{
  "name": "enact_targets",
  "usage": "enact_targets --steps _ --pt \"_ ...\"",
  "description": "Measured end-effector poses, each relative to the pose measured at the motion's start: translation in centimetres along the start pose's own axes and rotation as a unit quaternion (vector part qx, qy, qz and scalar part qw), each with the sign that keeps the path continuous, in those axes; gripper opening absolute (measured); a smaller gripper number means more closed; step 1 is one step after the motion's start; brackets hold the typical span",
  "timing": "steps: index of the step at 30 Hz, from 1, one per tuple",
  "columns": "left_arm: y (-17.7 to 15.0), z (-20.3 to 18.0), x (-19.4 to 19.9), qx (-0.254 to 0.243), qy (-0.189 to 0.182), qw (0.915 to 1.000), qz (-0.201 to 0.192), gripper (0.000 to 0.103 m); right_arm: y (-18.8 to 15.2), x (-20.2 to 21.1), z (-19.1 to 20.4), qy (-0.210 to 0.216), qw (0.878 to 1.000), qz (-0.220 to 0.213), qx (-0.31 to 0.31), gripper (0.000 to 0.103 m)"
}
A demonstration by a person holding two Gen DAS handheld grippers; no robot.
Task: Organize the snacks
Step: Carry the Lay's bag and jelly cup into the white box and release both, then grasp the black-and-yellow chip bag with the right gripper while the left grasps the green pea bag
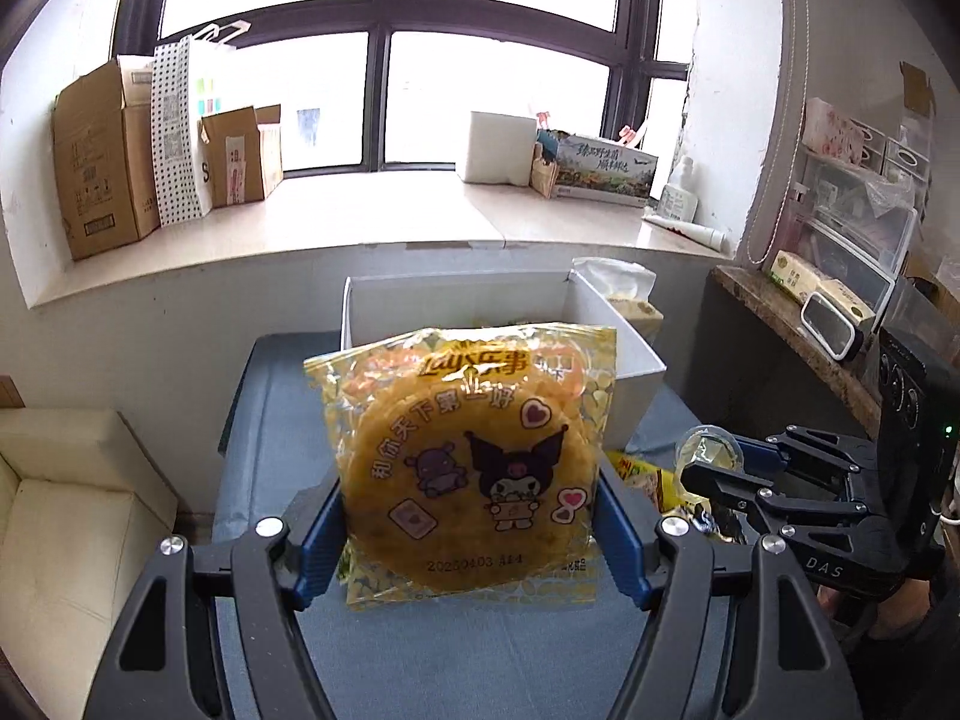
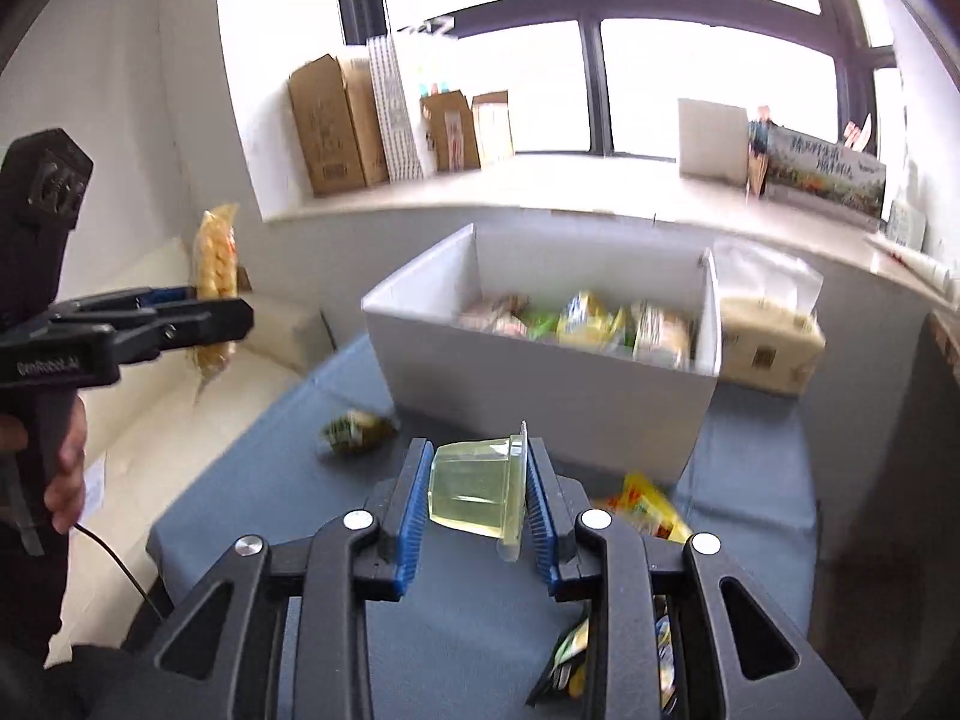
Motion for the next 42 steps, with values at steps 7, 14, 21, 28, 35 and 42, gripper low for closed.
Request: enact_targets --steps 7,14,21,28,35,42 --pt "6.4 -0.2 -4.4 -0.008 0.01 0.9998 -0.013 0.076 7.5 -0.4 -2.8 -0.017 0.998 -0.06 -0.019 0.033" --pt "8.4 0.5 -13.0 -0.015 0.04 0.9988 0.023 0.076 11.7 -5.3 -7.5 -0.04 0.998 -0.036 -0.034 0.033" --pt "5.4 0.7 -17.9 -0.025 0.043 0.9962 0.071 0.103 9.9 -8.6 -11.4 -0.077 0.995 -0.005 -0.058 0.103" --pt "5.1 1.4 -17.3 -0.006 0.039 0.997 0.066 0.103 7.6 -8.1 -12.3 -0.08 0.994 0.024 -0.077 0.103" --pt "5.3 1.4 -14.6 0.0 0.018 0.998 0.06 0.103 7.5 -5.5 -11.9 -0.074 0.993 0.006 -0.087 0.103" --pt "3.3 -0.8 -7.4 -0.029 -0.009 0.9994 0.019 0.103 3.4 -0.1 -10.0 -0.042 0.991 -0.026 -0.122 0.103"
Point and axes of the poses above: each gripper's, at about its wrist camera, not at the fingertips, and x roughly against the way its jaws point, z to its left, y to its top, the point moved 7 cm from there along -x, roughly the way its jaws point, and after that the axes turned 11 degrees about y, right-handed, at the moved point
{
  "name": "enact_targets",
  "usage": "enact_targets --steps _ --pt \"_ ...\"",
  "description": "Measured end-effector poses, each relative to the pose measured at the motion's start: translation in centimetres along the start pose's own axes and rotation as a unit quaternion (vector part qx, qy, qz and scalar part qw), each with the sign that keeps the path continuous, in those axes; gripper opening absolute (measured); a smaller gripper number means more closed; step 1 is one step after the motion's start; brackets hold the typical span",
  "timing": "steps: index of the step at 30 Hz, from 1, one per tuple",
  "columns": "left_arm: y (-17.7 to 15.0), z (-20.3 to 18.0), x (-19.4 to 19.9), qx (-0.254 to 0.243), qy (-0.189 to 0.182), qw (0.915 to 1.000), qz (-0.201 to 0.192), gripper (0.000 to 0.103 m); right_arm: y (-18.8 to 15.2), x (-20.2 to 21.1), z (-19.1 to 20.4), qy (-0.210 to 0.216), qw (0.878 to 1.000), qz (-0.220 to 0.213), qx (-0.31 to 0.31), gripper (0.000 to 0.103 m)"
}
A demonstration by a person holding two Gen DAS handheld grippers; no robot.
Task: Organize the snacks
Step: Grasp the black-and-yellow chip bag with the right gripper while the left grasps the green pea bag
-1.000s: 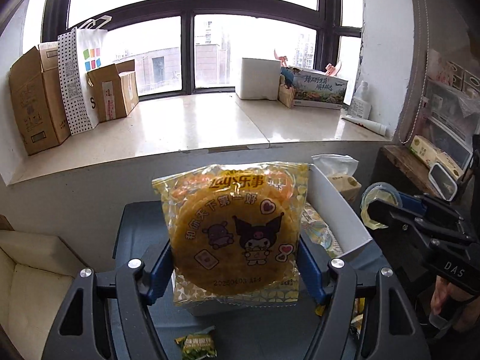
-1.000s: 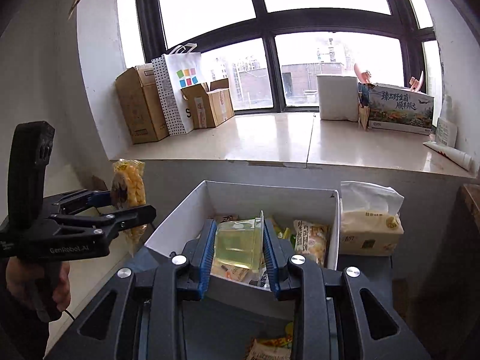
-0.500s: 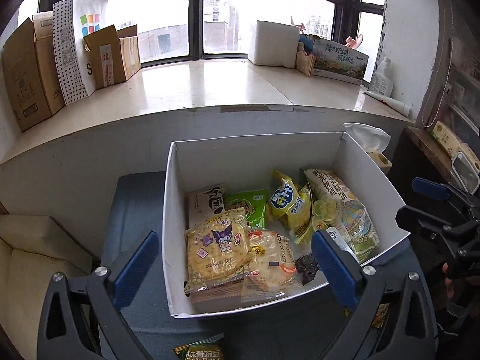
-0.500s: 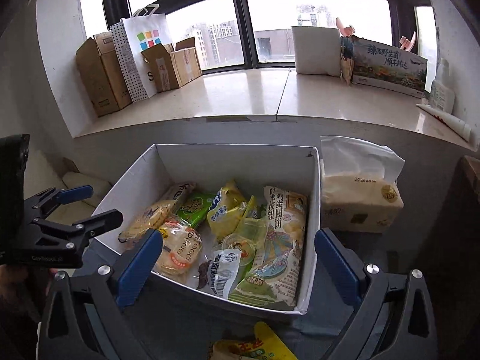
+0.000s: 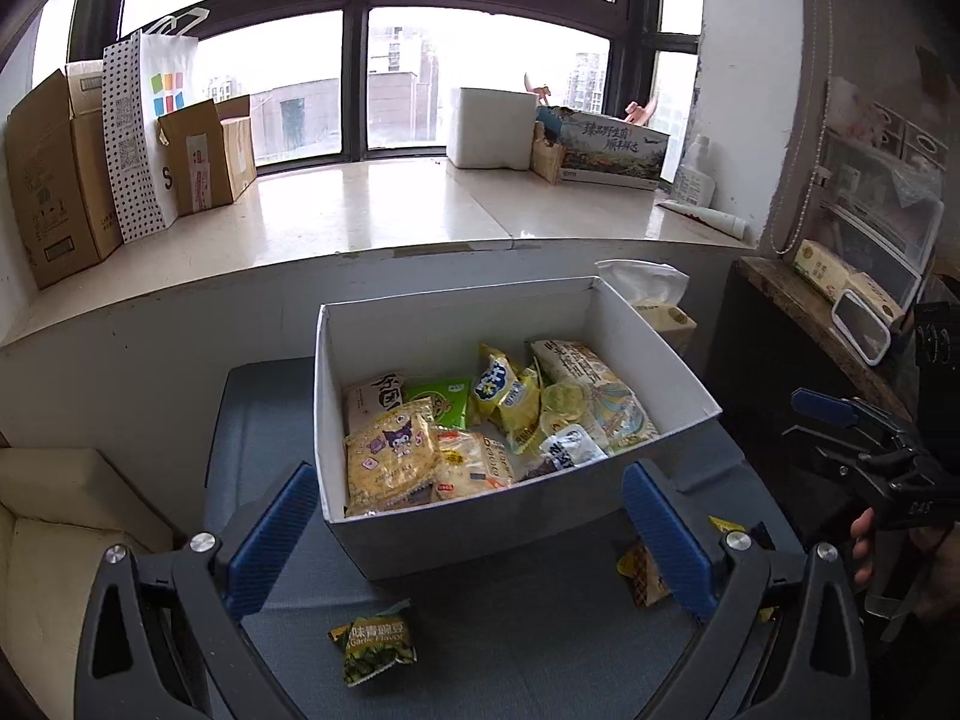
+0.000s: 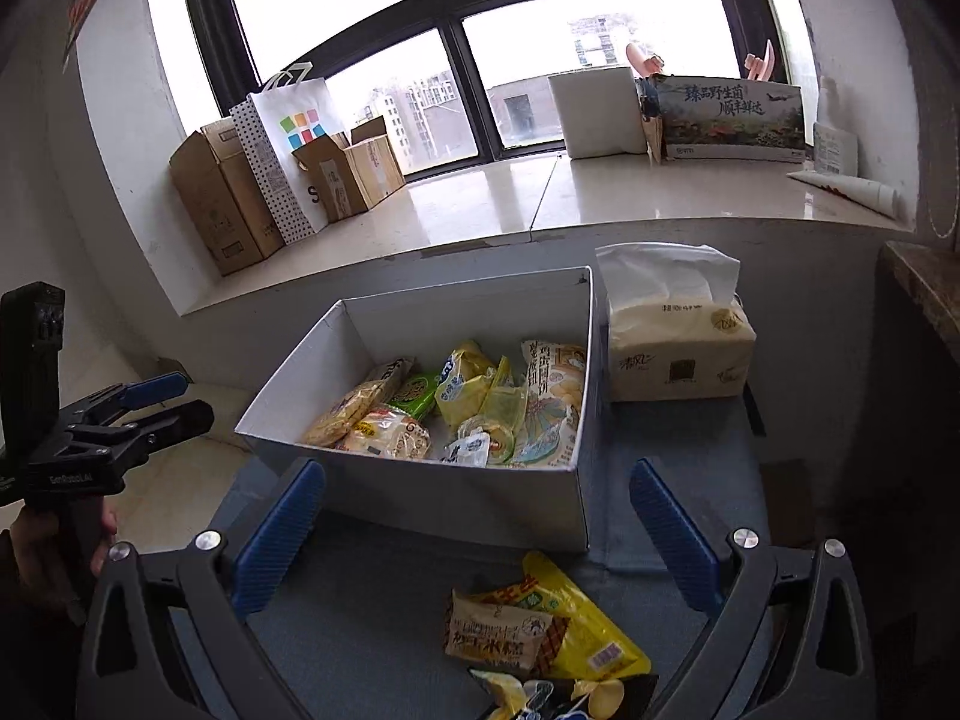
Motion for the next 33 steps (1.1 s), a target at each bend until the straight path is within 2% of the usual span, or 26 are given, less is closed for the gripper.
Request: enact_targets --steps 3,6,9,11,19,22,23,24,25,30,33 --pt "-2.3 -1.2 2.5 -0.015 -0.001 0.9998 -0.016 0.103 -3.2 2.0 0.1 -0.014 1.0 -0.008 0.003 0.103" --pt "-5.3 -1.6 3.8 -0.011 -0.001 0.9999 -0.009 0.103 -6.9 3.5 -0.6 -0.056 0.998 -0.006 -0.018 0.103" --pt "-8.4 -1.9 4.0 -0.001 -0.015 0.9997 0.019 0.103 -10.5 3.7 -1.1 -0.093 0.995 0.011 -0.028 0.103" --pt "-10.0 -2.0 4.1 0.005 -0.02 0.9991 0.037 0.103 -12.3 3.2 -1.3 -0.103 0.994 0.025 -0.029 0.103" --pt "-12.7 -0.1 4.3 0.026 -0.008 0.9981 0.056 0.103 -15.1 -0.7 -2.2 -0.132 0.987 0.091 -0.018 0.103" --pt "-13.2 0.9 4.1 0.035 -0.005 0.9973 0.065 0.103 -15.7 -1.6 -2.7 -0.157 0.982 0.1 -0.013 0.103" --pt "-13.4 1.2 4.0 0.036 -0.004 0.9971 0.066 0.103 -15.8 -1.8 -2.9 -0.157 0.982 0.102 -0.015 0.101" --pt "-13.5 1.5 4.0 0.038 -0.001 0.997 0.067 0.103 -15.9 -2.0 -3.1 -0.156 0.982 0.107 -0.018 0.087" --pt "-13.7 1.8 3.9 0.04 0.002 0.9968 0.069 0.103 -16.2 -2.4 -3.3 -0.149 0.981 0.122 -0.019 0.082" --pt "-14.1 2.8 3.1 0.044 0.012 0.996 0.077 0.103 -16.2 -1.5 -2.6 -0.146 0.983 0.115 -0.007 0.065" --pt "-14.0 3.1 2.2 0.036 0.016 0.996 0.08 0.103 -16.0 -0.2 -2.0 -0.139 0.985 0.104 -0.006 0.063"
Point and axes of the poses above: each gripper's, at about its wrist camera, not at the fingertips, and x roughly against the way its jaws point, z to its left, y to its top, the point moved 7 cm from there along -x, roughly the way its jaws point, and after that the axes turned 11 degrees about y, right-handed, at the moved point
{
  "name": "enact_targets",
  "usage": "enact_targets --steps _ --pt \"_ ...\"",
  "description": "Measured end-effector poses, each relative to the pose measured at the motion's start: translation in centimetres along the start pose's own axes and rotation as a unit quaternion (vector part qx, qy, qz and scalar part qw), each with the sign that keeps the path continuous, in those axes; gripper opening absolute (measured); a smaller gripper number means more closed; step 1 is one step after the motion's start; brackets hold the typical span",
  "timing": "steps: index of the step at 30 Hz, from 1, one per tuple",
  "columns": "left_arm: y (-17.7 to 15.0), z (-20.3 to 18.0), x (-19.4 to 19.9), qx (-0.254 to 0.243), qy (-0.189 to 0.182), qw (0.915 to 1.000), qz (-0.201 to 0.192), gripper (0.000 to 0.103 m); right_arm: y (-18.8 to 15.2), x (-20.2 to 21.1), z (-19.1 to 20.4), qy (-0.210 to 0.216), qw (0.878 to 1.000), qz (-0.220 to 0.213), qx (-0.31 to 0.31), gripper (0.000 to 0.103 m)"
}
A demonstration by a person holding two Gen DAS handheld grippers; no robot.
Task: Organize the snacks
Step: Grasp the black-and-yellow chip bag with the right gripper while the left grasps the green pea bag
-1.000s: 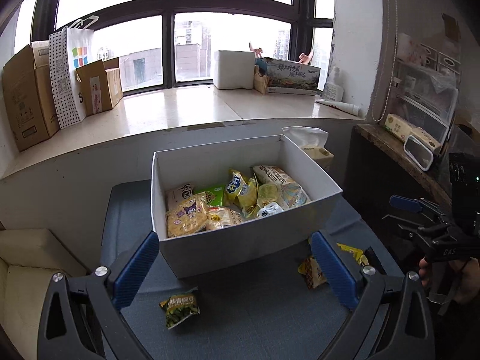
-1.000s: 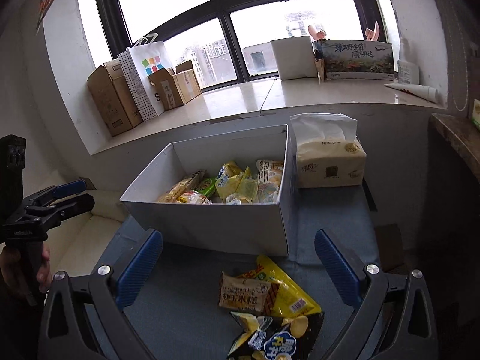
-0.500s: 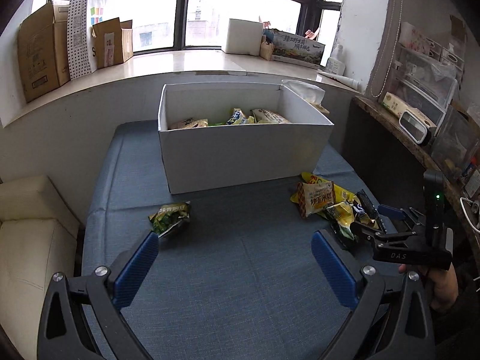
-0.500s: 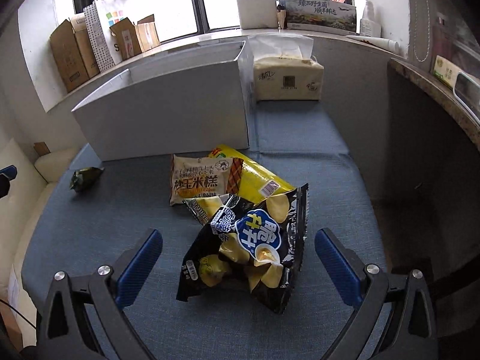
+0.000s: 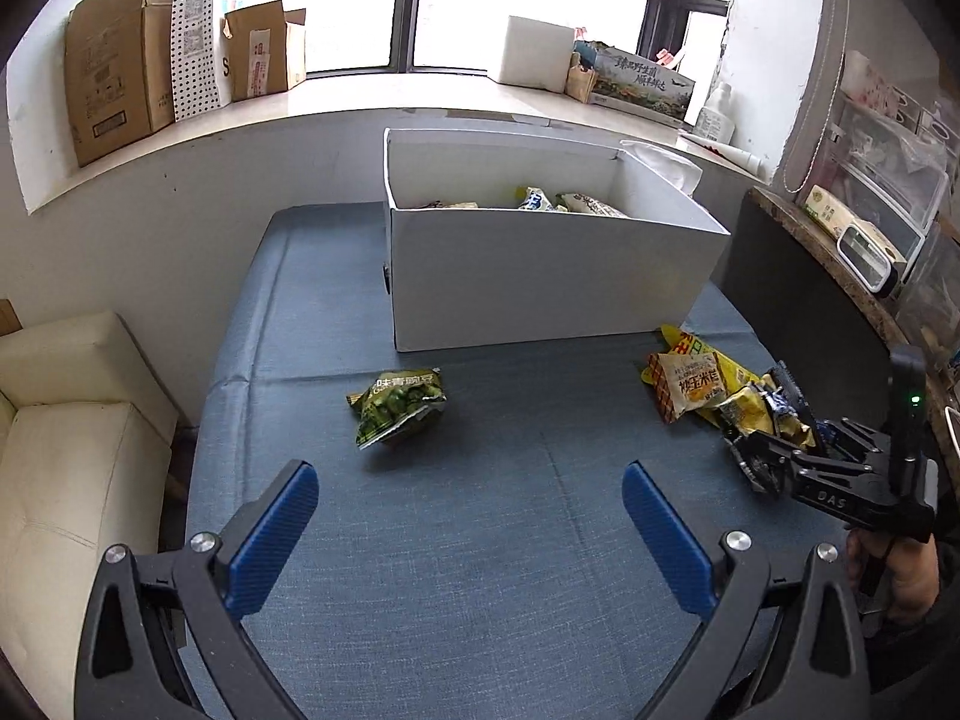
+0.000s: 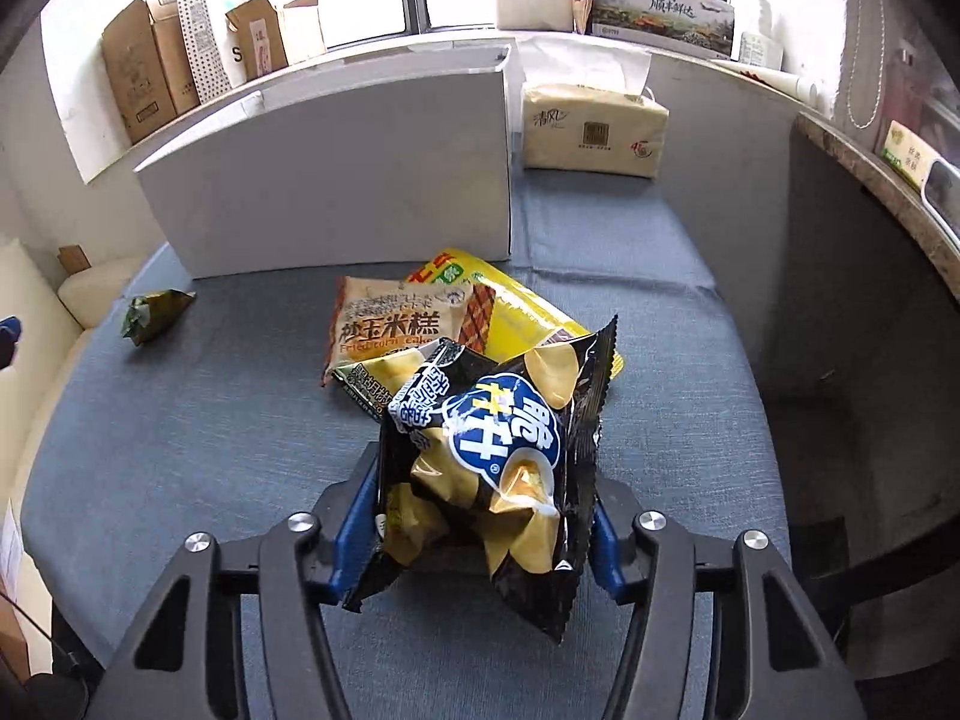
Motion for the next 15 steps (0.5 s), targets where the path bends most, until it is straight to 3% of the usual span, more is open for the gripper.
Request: enact_targets --steps 10,15 --pt "2.4 1.5 -7.5 0.001 0.009 0.999 0.045 0.103 1.6 6.8 1.6 0.031 0.997 -0.065 0.0 0.062" --pt "2.7 1.4 -11.3 -0.005 0.043 0.997 0.063 0.103 2.1 7.5 1.9 0.037 0.996 -0.078 -0.002 0.062"
Point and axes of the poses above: each gripper's, at about its wrist camera, not at the fingertips, and x roughly against the way its jaws point, z to its left, y to its top, the point moved 7 cm from there along -x, roughly the way its jaws point, and after that the axes turned 11 degrees about y, right-handed, at the moved point
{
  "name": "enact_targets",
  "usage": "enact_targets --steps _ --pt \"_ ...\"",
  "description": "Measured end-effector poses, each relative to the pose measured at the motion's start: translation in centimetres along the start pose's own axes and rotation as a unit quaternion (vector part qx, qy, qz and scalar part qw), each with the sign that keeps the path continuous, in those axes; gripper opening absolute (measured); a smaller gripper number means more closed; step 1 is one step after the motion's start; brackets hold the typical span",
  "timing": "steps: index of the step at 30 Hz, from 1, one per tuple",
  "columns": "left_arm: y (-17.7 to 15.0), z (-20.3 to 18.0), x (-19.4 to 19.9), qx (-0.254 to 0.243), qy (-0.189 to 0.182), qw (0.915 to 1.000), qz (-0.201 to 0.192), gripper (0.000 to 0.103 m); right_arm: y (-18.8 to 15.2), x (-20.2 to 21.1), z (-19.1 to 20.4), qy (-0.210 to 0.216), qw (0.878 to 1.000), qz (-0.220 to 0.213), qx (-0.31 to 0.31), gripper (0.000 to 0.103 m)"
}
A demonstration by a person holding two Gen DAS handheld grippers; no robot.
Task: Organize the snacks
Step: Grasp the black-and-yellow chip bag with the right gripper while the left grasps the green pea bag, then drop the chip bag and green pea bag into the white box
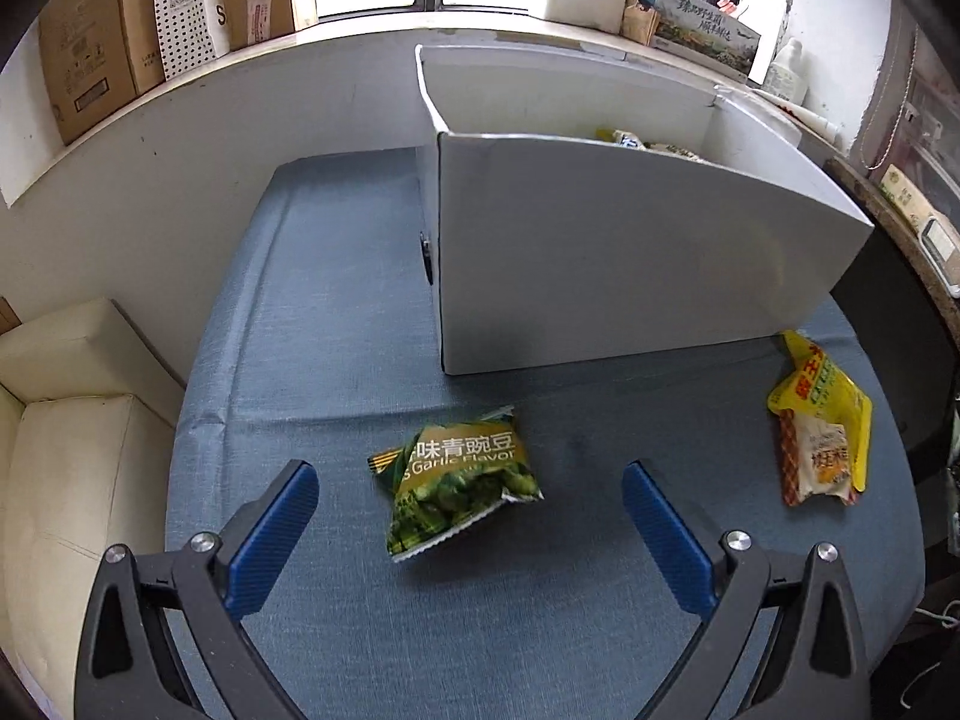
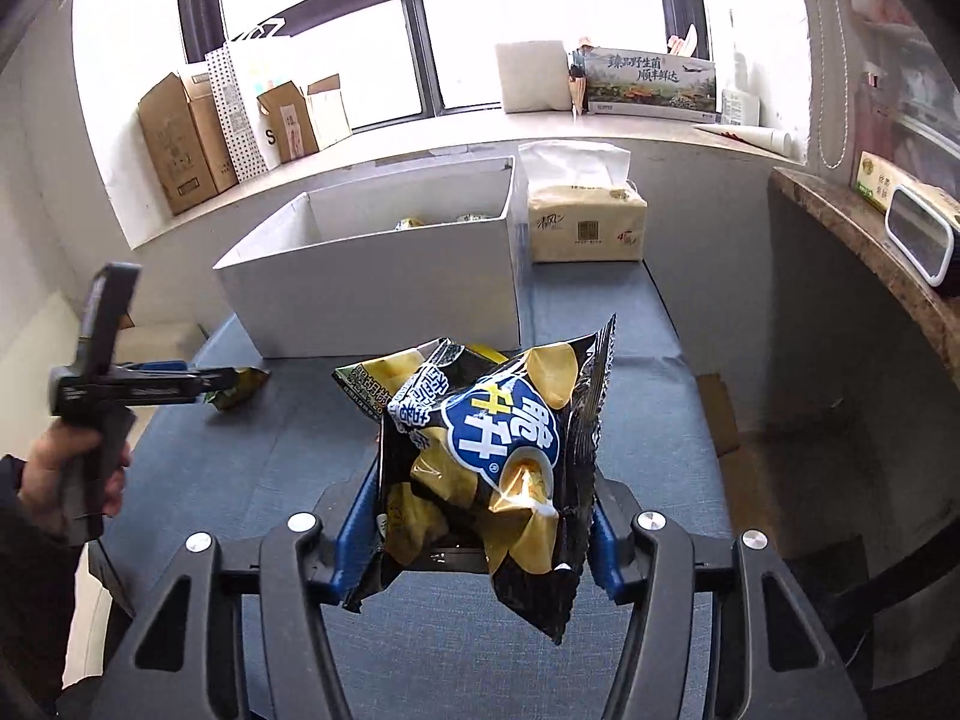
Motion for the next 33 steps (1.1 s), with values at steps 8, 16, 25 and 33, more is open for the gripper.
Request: enact_targets --steps 8,16,25,33 --pt "-0.5 0.0 -2.4 0.005 0.022 0.9993 0.029 0.056 -0.5 -0.3 0.8 0.01 1.0 0.011 0.005 0.063" --pt "-0.5 -0.3 3.0 0.015 -0.033 0.9992 -0.016 0.054 -0.5 -0.7 1.9 0.025 1.0 0.013 0.012 0.063" --pt "5.1 -2.4 13.5 -0.004 -0.073 0.9906 -0.115 0.054 4.4 -1.3 4.8 0.066 0.996 -0.019 0.049 0.063" --pt "12.5 -3.7 17.0 -0.013 -0.059 0.9856 -0.158 0.054 15.0 -4.8 5.3 0.075 0.994 -0.056 0.059 0.063"
Point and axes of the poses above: each gripper's, at about its wrist camera, not at the fingertips, and x roughly against the way its jaws point, z to its left, y to its top, the point moved 7 cm from there along -x, roughly the way its jaws point, and after that the axes turned 11 degrees about y, right-handed, at the moved point
